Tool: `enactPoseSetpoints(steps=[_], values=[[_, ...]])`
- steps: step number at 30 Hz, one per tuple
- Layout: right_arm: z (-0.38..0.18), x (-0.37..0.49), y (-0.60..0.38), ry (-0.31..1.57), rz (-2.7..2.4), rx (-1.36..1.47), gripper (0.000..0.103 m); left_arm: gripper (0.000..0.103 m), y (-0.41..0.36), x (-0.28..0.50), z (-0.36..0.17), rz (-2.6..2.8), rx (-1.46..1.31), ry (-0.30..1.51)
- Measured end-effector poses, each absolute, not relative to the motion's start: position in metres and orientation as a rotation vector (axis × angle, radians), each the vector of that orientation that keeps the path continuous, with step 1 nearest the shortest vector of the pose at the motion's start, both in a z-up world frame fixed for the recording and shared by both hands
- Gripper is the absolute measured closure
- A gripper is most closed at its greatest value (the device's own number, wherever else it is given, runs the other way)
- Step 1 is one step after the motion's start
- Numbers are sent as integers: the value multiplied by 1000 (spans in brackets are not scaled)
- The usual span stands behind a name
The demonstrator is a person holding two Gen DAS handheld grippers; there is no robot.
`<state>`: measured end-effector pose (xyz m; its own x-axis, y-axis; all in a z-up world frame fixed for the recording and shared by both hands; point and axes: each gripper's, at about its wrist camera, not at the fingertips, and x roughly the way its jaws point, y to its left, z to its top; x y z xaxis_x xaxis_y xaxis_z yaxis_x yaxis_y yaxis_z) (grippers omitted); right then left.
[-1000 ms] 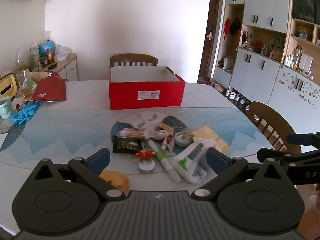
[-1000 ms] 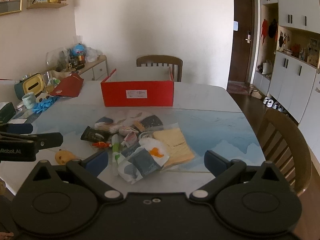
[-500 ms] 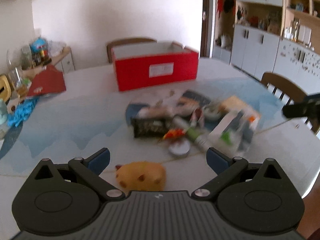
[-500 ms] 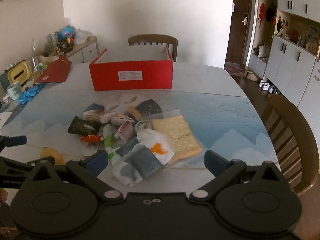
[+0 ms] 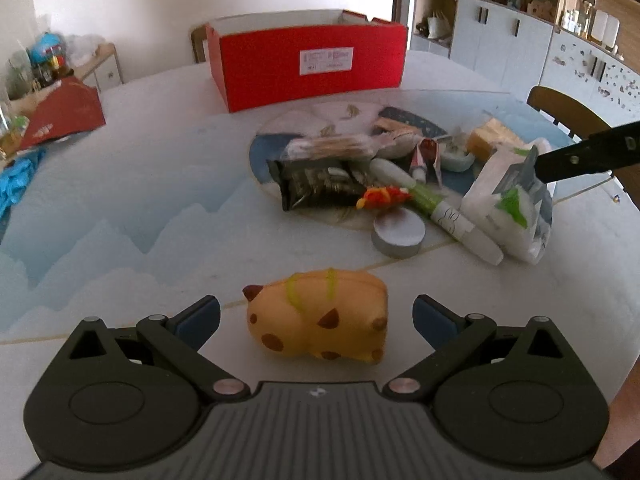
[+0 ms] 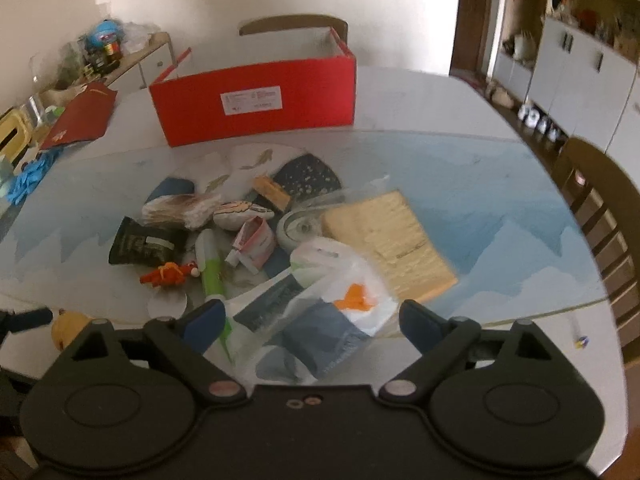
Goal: Organize objects
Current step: 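Grasp the yellow spotted toy with the left tool while the right tool grasps the white-green bag, then carry the toy and the bag with both tools over the red box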
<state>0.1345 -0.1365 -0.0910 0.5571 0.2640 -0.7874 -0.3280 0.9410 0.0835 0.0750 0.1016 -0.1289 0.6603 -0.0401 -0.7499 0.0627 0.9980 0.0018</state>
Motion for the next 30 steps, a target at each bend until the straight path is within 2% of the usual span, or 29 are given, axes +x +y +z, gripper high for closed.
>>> enactPoseSetpoints(steps=[1, 4, 5, 6, 7, 8, 10, 13, 15, 18, 20, 24, 30], values=[[-92, 137, -136, 928, 346, -65, 9, 1, 103, 76, -130, -60, 30, 853], [-97, 144, -133, 971, 334, -46, 20, 1, 105, 78, -131, -75, 26, 858], [-100, 147, -134, 992, 326, -37, 20, 1, 105, 79, -130, -81, 24, 857], [-102, 149, -134, 1007, 317, -26, 24, 3, 105, 79, -130, -84, 24, 859], [-103, 150, -135, 1019, 312, -17, 26, 9, 106, 80, -130, -92, 25, 864], [-105, 152, -135, 1027, 313, -9, 32, 12, 106, 81, -130, -100, 21, 871], [-107, 154, -136, 1043, 303, 1, 42, 25, 107, 82, -131, -107, 21, 886], [-109, 155, -139, 1059, 289, 6, 58, 28, 108, 83, -131, -113, 15, 894], [-109, 155, -141, 1067, 293, 14, 74, 28, 109, 83, -130, -119, 16, 895], [-106, 151, -142, 1054, 306, 7, 89, 30, 109, 82, -127, -127, 11, 888], [-102, 147, -142, 1041, 320, -3, 95, 30, 109, 83, -126, -130, 11, 892], [-93, 142, -146, 1021, 344, 1, 101, 31, 112, 83, -121, -135, -7, 886], [-74, 137, -149, 975, 372, -2, 101, 31, 119, 89, -103, -137, -30, 851]])
